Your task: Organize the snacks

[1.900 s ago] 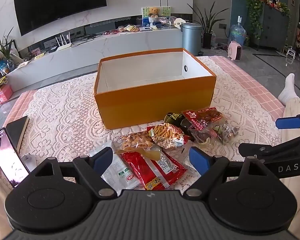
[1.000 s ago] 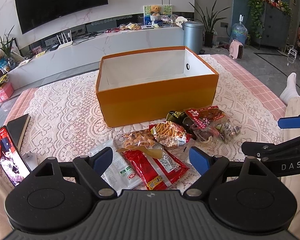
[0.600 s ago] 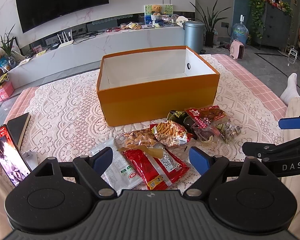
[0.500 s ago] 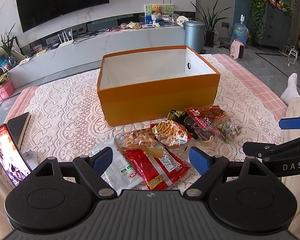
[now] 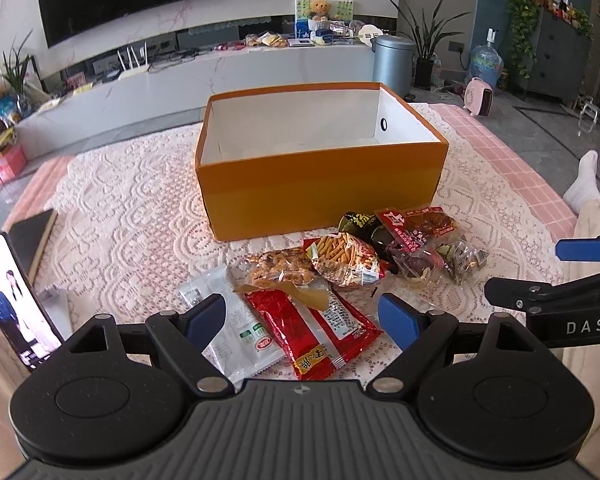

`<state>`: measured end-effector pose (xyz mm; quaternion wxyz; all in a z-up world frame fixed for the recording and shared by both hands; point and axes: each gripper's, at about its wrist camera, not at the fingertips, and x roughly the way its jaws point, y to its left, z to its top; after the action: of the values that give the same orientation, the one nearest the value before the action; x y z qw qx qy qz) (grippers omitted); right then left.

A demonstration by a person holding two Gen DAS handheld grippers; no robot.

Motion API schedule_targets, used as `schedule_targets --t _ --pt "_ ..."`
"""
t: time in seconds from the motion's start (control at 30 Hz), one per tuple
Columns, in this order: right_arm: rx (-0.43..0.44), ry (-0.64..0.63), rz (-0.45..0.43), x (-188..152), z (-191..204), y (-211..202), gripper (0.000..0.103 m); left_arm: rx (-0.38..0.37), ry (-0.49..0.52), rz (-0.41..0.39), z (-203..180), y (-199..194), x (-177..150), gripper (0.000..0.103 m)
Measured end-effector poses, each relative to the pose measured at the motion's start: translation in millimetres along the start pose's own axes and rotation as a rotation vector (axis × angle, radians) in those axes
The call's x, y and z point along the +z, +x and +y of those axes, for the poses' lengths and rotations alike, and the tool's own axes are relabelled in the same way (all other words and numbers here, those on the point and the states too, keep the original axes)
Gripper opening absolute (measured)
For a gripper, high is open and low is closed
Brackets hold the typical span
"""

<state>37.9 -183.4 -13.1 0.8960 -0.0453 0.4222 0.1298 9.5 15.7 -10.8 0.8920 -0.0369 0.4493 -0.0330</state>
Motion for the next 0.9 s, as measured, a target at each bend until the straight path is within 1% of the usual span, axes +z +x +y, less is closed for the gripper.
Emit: schedule_targets --t 0.07,0.13,0.17,0.2,0.23,0.27,0.3,0.33,0.37,0.43,0.5,0.6,0.7,0.9 --pt "0.015 -0.004 -0.04 -1 0 1 0.099 0.006 -0.011 -0.03 5 2 1 0.098" --pt "0.039 -0.012 -0.089 -3 -1 1 0.099 0.01 -0.038 -0.029 14 7 3 0.087" --pt "0.054 -0.017 -0.109 -4 -1 2 0.099 0.02 -0.048 -0.023 18 10 3 0.085" --pt "0.064 -0.021 -0.118 -4 -1 4 0.099 0.004 -0.075 -0.03 23 13 4 0.083" --pt "0.069 -0.024 -0.116 -3 0 7 0.099 -0.005 -0.095 -0.024 28 15 5 0.079" --pt "0.074 -0.029 -0.106 -2 0 11 0.096 -0.008 -0.101 -0.015 30 17 4 0.076" --pt "0.077 -0.033 -0.101 -2 1 14 0.089 -0.013 -0.099 -0.011 32 19 4 0.071" --pt "0.072 -0.036 -0.096 -1 1 18 0.086 -0.003 -0.089 0.001 34 21 4 0.067" --pt "0.062 -0.04 -0.088 -1 2 21 0.081 -0.004 -0.092 0.007 35 24 4 0.066" --pt "0.056 -0.046 -0.069 -1 2 29 0.076 -0.004 -0.107 0.011 39 30 3 0.065" --pt "0.067 -0.043 -0.054 0 3 37 0.064 -0.011 -0.124 0.02 42 37 2 0.065" --pt "0.089 -0.046 -0.033 1 7 47 0.061 -0.004 -0.138 0.043 44 47 2 0.071" --pt "0.117 -0.082 -0.033 3 16 55 0.061 -0.006 -0.141 0.053 46 55 4 0.073" --pt "0.155 -0.184 -0.047 8 39 72 0.059 -0.021 -0.198 0.046 57 70 11 0.073"
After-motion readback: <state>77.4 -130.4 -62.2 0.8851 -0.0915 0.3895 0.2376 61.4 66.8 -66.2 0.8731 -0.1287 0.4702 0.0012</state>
